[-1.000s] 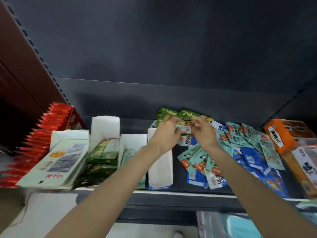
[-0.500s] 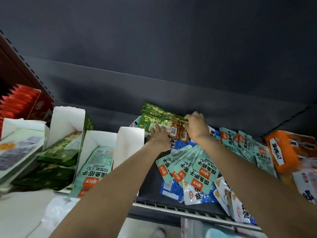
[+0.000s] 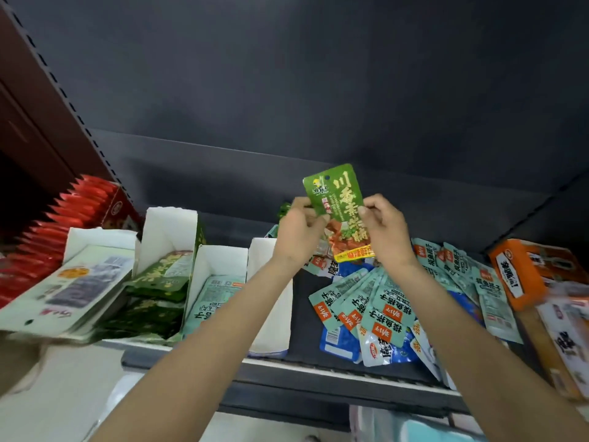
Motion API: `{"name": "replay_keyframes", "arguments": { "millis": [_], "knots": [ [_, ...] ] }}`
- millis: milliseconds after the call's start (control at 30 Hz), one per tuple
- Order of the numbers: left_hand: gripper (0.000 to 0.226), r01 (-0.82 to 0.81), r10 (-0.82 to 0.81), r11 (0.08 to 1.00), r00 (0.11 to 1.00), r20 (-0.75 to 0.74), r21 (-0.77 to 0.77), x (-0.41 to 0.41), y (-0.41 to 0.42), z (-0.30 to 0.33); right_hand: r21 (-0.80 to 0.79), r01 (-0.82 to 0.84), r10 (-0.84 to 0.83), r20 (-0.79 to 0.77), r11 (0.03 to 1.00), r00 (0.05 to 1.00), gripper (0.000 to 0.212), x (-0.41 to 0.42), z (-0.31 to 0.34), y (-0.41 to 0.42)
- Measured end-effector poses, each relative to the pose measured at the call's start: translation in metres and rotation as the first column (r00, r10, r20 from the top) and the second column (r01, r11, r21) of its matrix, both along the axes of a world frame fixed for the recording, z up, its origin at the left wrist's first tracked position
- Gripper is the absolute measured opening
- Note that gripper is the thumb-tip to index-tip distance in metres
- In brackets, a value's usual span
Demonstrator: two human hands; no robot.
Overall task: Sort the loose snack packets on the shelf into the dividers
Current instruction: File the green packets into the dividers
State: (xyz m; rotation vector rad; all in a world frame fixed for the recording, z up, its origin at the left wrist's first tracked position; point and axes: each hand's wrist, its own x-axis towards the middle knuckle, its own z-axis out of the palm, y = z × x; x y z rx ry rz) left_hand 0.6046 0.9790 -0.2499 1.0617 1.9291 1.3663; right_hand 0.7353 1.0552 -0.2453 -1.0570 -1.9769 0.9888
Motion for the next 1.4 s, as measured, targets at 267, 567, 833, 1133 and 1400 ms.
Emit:
{"name": "replay_keyframes", "arguments": {
  "millis": [267,567,833,1133,1400],
  "knots": [
    [0.014,0.011,0.029,0.977,0.983,-0.182,0.213,-0.096,-0.115,0.055,0.066,-0.175,0.183,-0.126,0.982,0.975,0.027,-0.079,0.046,-0.096],
    [0.023,-0.023,0.101,0.962,0.955,-0.278,0.270,-0.183,-0.220,0.054,0.098,-0.171,0.181,-0.093,0.980,0.979,0.034,-0.172,0.022,-0.185],
    [0.009,0.156,-0.123,0.988,0.817,-0.563,0.010,-0.212,-0.247,0.029,0.047,-0.105,0.103,0.037,0.993,0.994,0.016,-0.186,-0.011,-0.213],
    [0.029,0.105,-0.538,0.809,0.532,-0.655,-0.579,-0.183,-0.222,0.019,-0.164,-0.165,0.192,0.166,0.973,0.967,0.037,-0.169,-0.011,-0.207],
    [0.034,0.205,-0.368,0.924,0.708,-0.603,-0.323,-0.119,-0.168,0.027,-0.080,0.024,-0.027,-0.039,0.997,0.999,0.024,-0.104,-0.004,-0.157]
  ]
}}
